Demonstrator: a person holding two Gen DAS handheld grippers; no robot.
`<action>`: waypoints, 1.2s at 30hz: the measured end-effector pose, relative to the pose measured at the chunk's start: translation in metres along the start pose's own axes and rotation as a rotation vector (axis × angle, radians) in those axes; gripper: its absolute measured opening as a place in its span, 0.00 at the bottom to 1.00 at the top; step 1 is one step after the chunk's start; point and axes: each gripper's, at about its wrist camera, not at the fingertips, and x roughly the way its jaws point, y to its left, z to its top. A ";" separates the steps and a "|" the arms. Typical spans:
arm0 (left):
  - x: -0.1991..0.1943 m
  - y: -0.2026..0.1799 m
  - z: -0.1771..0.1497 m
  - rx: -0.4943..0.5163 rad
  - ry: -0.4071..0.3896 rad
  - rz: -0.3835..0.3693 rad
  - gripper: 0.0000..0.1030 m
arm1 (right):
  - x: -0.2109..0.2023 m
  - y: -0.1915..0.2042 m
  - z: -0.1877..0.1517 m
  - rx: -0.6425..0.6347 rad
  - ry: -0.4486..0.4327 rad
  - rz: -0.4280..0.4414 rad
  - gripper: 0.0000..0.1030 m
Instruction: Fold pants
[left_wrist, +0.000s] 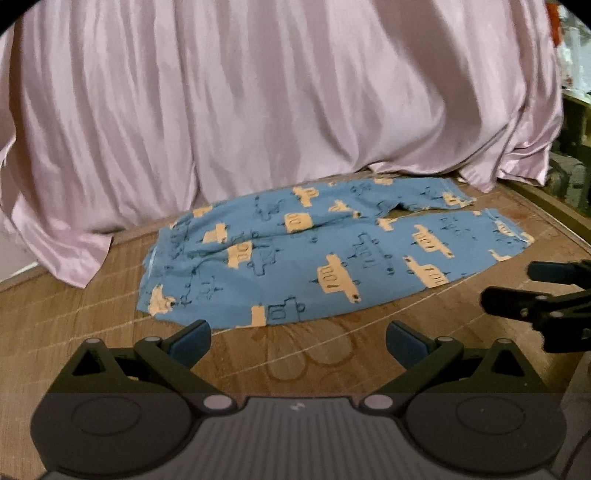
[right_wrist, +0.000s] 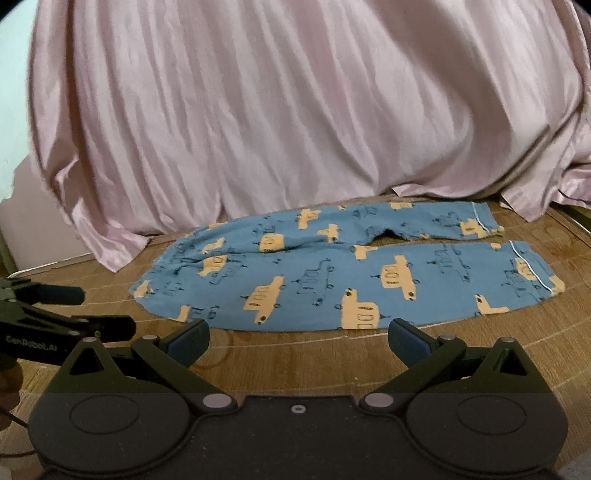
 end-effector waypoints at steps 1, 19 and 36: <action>0.003 0.002 0.002 -0.011 0.017 0.011 1.00 | 0.000 0.000 0.003 0.006 0.004 -0.022 1.00; 0.029 0.017 0.127 -0.060 0.470 0.180 1.00 | 0.076 -0.006 0.127 -0.191 -0.097 0.090 0.99; 0.206 0.138 0.203 0.109 0.377 0.231 1.00 | 0.327 -0.006 0.205 -0.432 0.030 0.382 0.99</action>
